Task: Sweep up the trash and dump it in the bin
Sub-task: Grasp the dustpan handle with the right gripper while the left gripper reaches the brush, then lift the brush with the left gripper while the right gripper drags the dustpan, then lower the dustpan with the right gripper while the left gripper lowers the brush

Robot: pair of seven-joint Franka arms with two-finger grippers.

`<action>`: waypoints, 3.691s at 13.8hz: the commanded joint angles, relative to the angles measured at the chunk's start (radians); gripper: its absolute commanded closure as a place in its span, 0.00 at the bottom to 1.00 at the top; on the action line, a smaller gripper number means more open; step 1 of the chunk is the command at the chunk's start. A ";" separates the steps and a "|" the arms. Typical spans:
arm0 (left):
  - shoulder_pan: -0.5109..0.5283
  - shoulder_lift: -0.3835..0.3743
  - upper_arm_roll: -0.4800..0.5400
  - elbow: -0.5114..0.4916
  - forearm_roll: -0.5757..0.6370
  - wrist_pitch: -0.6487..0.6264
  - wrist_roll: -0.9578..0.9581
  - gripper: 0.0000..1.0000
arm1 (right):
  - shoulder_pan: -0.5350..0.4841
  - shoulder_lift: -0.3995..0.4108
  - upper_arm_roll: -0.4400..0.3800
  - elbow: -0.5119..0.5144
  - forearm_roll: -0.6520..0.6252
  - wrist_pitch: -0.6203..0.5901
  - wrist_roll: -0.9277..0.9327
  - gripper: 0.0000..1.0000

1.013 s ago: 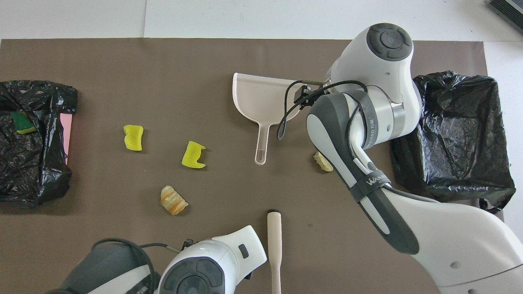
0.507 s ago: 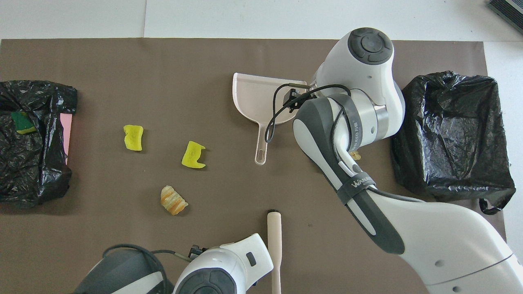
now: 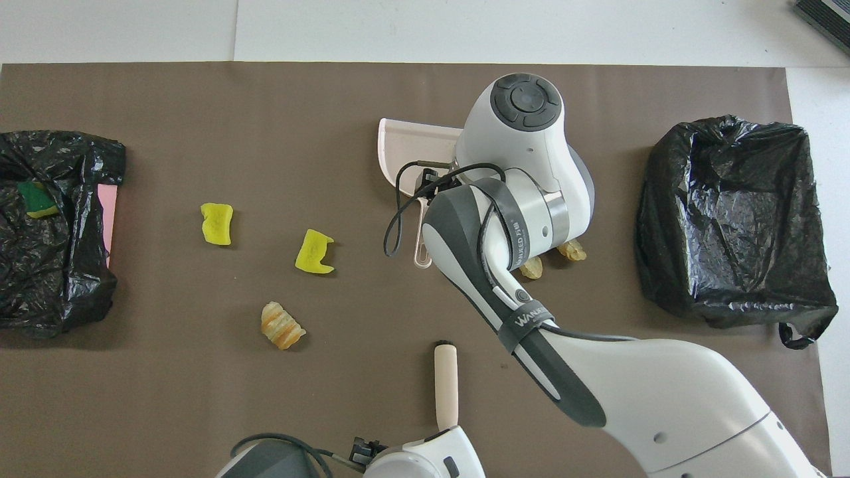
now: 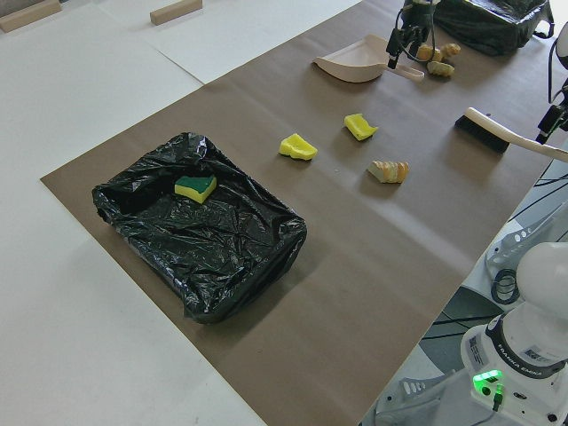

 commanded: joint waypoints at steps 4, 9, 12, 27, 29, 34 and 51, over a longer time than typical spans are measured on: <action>-0.035 0.124 0.017 0.000 -0.020 0.117 -0.017 0.00 | -0.008 -0.001 0.001 -0.038 -0.008 0.028 0.007 0.23; -0.029 0.098 0.018 0.002 -0.020 0.062 -0.018 0.04 | -0.003 -0.008 -0.001 -0.055 -0.013 0.008 0.007 0.57; -0.029 0.096 0.017 0.005 -0.020 0.062 -0.038 0.48 | -0.015 -0.008 0.001 -0.036 -0.040 -0.032 0.007 0.69; 0.141 0.036 0.030 0.089 -0.005 -0.200 0.014 1.00 | -0.251 -0.292 -0.013 -0.144 -0.080 -0.230 -0.961 1.00; 0.220 0.036 0.029 0.108 0.041 -0.213 0.034 1.00 | -0.264 -0.315 -0.013 -0.154 -0.138 -0.291 -1.089 1.00; 0.475 -0.027 0.031 0.154 0.082 -0.262 0.155 1.00 | -0.276 -0.396 -0.012 -0.305 -0.292 -0.288 -1.501 1.00; 1.093 0.156 0.029 0.157 0.292 -0.047 0.546 1.00 | 0.055 -0.475 -0.001 -0.674 -0.323 0.023 -1.258 1.00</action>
